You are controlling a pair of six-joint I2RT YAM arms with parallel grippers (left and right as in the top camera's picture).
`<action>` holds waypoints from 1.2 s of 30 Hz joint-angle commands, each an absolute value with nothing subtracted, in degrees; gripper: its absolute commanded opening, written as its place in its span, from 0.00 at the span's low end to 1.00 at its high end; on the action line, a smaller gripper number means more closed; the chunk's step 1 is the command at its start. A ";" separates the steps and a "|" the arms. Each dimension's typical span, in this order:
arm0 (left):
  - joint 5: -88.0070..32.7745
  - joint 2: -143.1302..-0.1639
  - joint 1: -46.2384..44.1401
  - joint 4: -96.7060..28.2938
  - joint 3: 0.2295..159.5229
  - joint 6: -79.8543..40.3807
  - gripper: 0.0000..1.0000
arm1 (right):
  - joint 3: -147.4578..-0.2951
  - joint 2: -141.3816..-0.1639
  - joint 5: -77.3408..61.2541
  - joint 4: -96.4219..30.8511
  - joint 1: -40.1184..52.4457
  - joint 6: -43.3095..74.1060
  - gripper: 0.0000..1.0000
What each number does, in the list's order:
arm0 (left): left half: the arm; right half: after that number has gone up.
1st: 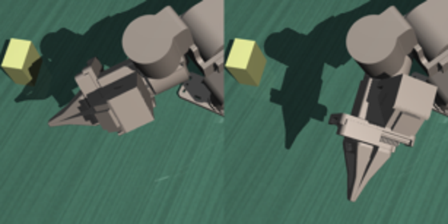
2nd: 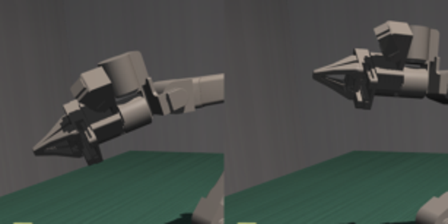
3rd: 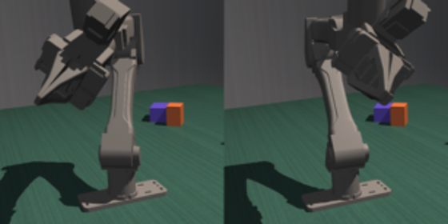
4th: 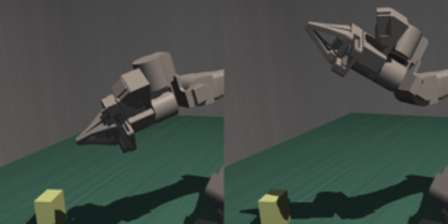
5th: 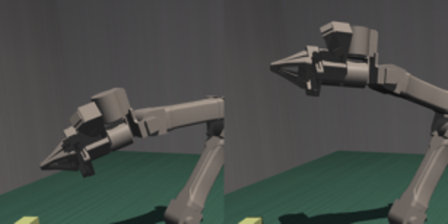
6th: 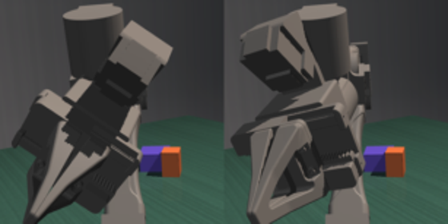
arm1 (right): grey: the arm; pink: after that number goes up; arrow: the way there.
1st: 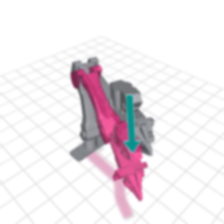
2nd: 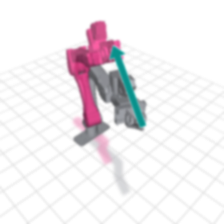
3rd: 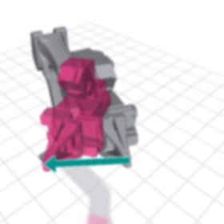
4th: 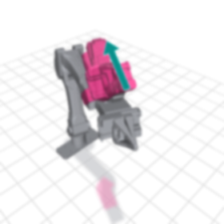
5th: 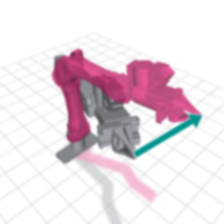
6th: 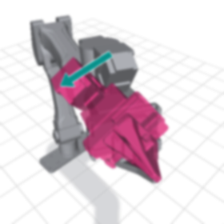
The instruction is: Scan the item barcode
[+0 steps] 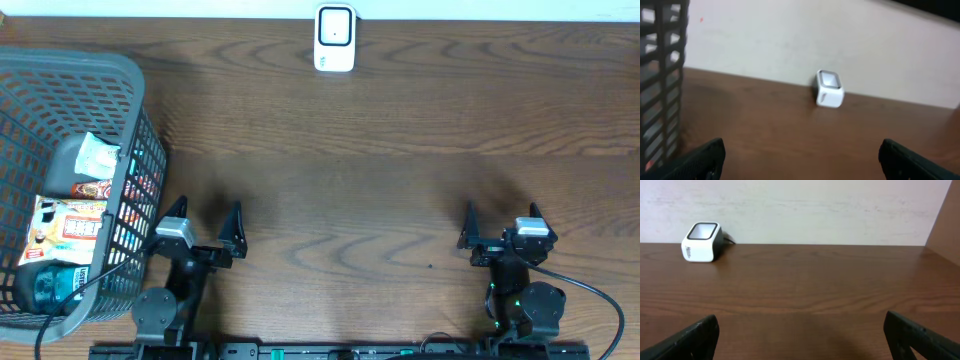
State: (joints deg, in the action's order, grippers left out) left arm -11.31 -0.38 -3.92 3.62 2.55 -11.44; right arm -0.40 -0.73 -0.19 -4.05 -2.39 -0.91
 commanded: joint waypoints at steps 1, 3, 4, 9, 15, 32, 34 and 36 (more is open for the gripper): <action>-14.48 -0.34 -4.10 4.45 6.92 -15.27 0.98 | -0.36 -0.60 -0.14 -4.32 -2.81 -1.80 0.99; -14.92 -0.34 -4.10 4.43 8.69 -17.50 0.98 | -0.36 -0.60 -0.14 -4.32 -2.81 -1.80 0.99; -15.51 -0.34 -4.10 4.43 9.50 -18.11 0.98 | -0.36 -0.60 -0.14 -4.32 -2.81 -1.80 0.99; -20.93 -2.02 -4.10 6.79 14.48 -18.74 0.98 | -0.36 -0.60 -0.14 -4.32 -2.81 -1.80 0.99; -25.67 -9.39 -4.10 13.74 21.96 -24.91 0.98 | -0.36 -0.60 -0.14 -4.32 -2.81 -1.80 0.99; -29.98 -47.07 -4.03 -9.74 68.40 -21.63 0.98 | -0.36 -0.60 -0.14 -4.32 -2.81 -1.80 0.99; -30.04 -51.92 -4.05 -15.75 76.27 -14.57 0.98 | -0.36 -0.60 -0.16 -4.32 -2.81 -1.80 0.99; -30.06 -54.28 -4.05 -18.61 79.53 -11.88 0.98 | -0.36 -0.60 -0.14 -4.32 -2.81 -1.80 0.99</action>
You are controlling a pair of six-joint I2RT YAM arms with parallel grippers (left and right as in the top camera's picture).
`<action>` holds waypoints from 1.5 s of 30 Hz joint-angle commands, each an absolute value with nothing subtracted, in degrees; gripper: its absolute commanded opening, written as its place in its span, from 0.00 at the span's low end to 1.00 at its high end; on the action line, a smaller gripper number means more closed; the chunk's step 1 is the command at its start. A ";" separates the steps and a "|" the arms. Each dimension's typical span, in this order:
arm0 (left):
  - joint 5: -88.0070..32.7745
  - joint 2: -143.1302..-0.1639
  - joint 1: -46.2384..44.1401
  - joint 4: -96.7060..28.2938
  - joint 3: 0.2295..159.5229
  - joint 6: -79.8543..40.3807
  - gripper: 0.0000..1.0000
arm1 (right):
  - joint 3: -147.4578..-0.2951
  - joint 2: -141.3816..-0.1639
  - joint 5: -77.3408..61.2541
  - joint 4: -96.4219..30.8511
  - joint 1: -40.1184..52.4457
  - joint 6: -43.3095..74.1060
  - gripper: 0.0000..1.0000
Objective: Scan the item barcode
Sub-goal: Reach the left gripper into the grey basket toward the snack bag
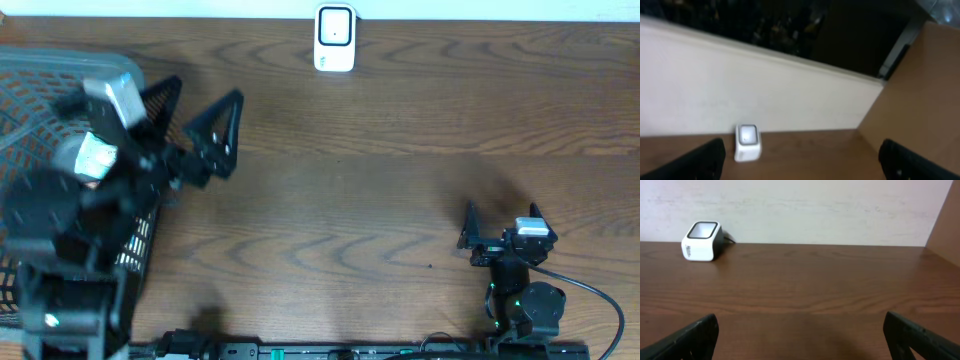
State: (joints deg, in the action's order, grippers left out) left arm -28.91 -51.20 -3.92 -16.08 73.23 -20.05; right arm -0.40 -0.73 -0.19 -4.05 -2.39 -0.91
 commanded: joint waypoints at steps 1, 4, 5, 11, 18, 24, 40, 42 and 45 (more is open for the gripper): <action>-30.06 -55.57 -4.05 -20.88 80.66 -11.86 0.98 | -0.36 -0.60 -0.14 -4.32 -2.81 -1.80 0.99; -28.97 -57.14 -4.03 -25.78 80.58 -10.68 0.98 | -0.36 -0.60 -0.14 -4.32 -2.81 -1.80 0.99; -28.95 -57.69 -3.97 -26.59 80.58 -10.68 0.98 | -0.36 -0.60 -0.14 -4.32 -2.81 -1.80 0.99; -18.37 -59.46 -0.08 -26.81 80.66 -16.38 0.98 | -0.36 -0.60 -0.14 -4.29 -2.81 -1.80 0.99; -6.15 -62.06 18.46 -38.72 80.77 -30.76 0.98 | -0.36 -0.60 -0.14 -4.32 -2.81 -1.80 0.99; -8.34 -68.90 33.06 -50.54 80.75 -33.12 0.98 | -0.36 -0.60 -0.14 -4.32 -2.81 -1.80 0.99; -1.58 -81.60 36.71 -52.29 65.41 -30.52 0.98 | -0.36 -0.60 -0.14 -4.32 -2.81 -1.80 0.99; -1.56 -81.60 37.47 -51.33 63.37 -30.55 0.98 | -0.36 -0.60 -0.14 -4.32 -2.81 -1.80 0.99; -0.27 -81.60 38.79 -51.57 62.17 -30.50 0.98 | -0.36 -0.60 -0.14 -4.32 -2.81 -1.80 0.99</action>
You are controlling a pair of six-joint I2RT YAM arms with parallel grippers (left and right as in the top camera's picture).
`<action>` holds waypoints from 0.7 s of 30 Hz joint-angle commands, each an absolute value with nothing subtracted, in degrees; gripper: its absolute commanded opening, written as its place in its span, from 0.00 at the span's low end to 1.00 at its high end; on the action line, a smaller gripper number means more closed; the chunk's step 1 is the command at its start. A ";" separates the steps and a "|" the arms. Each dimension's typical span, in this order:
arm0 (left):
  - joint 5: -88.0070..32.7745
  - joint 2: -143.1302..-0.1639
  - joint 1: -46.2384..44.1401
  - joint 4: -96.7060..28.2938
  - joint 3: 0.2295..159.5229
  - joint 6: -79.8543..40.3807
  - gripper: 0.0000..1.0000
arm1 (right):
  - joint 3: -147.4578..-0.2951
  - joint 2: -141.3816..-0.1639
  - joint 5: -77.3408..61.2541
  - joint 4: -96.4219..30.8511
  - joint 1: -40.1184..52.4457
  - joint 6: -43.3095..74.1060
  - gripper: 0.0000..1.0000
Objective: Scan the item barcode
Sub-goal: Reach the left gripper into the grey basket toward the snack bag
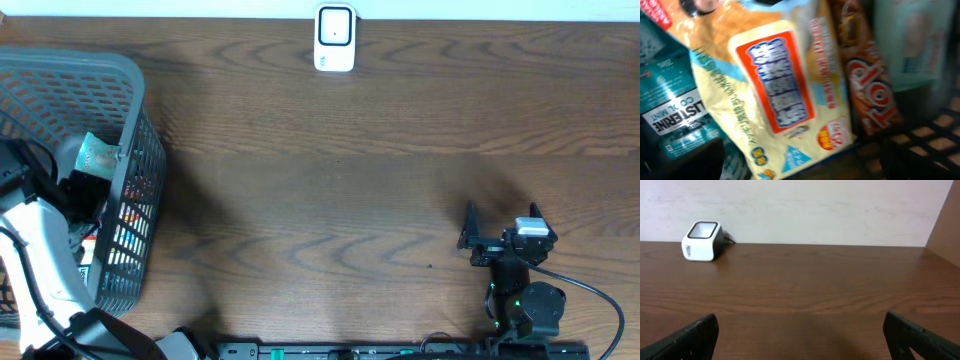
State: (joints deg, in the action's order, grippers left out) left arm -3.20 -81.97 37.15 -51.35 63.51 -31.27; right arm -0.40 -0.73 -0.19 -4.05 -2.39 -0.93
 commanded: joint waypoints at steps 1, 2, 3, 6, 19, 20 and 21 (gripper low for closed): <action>0.64 -81.60 39.20 -52.01 62.00 -30.48 0.98 | -0.36 -0.60 -0.14 -4.32 -2.81 -1.80 0.99; 1.65 -81.60 39.57 -52.53 61.87 -30.46 0.98 | -0.36 -0.60 -0.14 -4.32 -2.81 -1.80 0.99; 3.05 -81.60 40.01 -52.88 61.45 -30.37 0.98 | -0.36 -0.60 -0.14 -4.32 -2.81 -1.80 0.99; 4.16 -81.60 41.21 -52.62 59.99 -28.93 0.98 | -0.36 -0.60 -0.14 -4.32 -2.81 -1.80 0.99; 3.86 -81.67 43.33 -43.35 52.47 -28.36 0.98 | -0.36 -0.60 -0.14 -4.32 -2.81 -1.80 0.99; 3.86 -81.67 43.33 -41.98 51.46 -28.36 0.98 | -0.36 -0.60 -0.14 -4.32 -2.81 -1.80 0.99; 3.66 -81.67 43.33 -40.60 50.59 -28.36 0.98 | -0.36 -0.60 -0.14 -4.32 -2.81 -1.80 0.99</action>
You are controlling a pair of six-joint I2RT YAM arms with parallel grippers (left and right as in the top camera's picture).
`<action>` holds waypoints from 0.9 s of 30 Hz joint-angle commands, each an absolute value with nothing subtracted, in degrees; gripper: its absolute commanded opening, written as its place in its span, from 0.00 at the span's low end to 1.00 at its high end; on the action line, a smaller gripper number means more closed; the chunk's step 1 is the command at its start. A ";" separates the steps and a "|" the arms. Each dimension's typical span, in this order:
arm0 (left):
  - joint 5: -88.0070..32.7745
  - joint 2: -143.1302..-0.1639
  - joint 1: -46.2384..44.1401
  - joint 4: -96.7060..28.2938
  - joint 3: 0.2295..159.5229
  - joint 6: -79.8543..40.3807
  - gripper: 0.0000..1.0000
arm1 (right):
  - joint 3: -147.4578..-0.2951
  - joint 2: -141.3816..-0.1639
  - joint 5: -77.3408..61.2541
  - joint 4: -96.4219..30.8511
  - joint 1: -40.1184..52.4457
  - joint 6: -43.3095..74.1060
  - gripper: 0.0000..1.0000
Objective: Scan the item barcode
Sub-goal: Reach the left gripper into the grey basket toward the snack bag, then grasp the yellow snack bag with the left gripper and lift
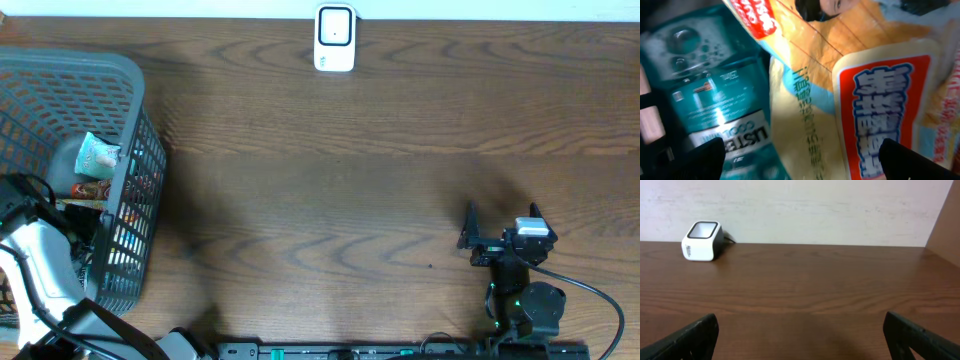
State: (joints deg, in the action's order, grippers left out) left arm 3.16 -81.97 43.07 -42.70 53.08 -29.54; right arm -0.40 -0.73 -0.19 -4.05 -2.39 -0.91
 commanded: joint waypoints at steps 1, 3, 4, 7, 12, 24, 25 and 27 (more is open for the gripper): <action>3.44 -81.67 43.33 -39.18 49.80 -28.36 0.98 | -0.36 -0.60 -0.14 -4.32 -2.81 -1.80 0.99; 1.96 -81.67 43.33 -35.75 48.40 -28.36 0.98 | -0.36 -0.60 -0.14 -4.32 -2.81 -1.80 0.99; 1.08 -81.67 43.33 -34.41 47.94 -28.36 0.98 | -0.36 -0.60 -0.14 -4.32 -2.81 -1.80 0.99; -2.66 -82.43 43.31 -29.82 46.74 -28.88 0.98 | -0.36 -0.60 -0.14 -4.32 -2.81 -1.80 0.99; -5.52 -87.02 43.31 -26.81 46.54 -29.02 0.98 | -0.36 -0.60 -0.14 -4.32 -2.81 -1.80 0.99; -16.12 -92.44 43.33 -23.97 48.49 -28.99 0.44 | -0.36 -0.60 -0.14 -4.32 -2.81 -1.80 0.99; -16.10 -90.45 43.33 -25.10 49.34 -28.99 0.37 | -0.36 -0.60 -0.14 -4.32 -2.81 -1.80 0.99; -16.10 -85.84 43.33 -27.46 51.24 -28.99 0.25 | -0.36 -0.60 -0.14 -4.32 -2.81 -1.80 0.99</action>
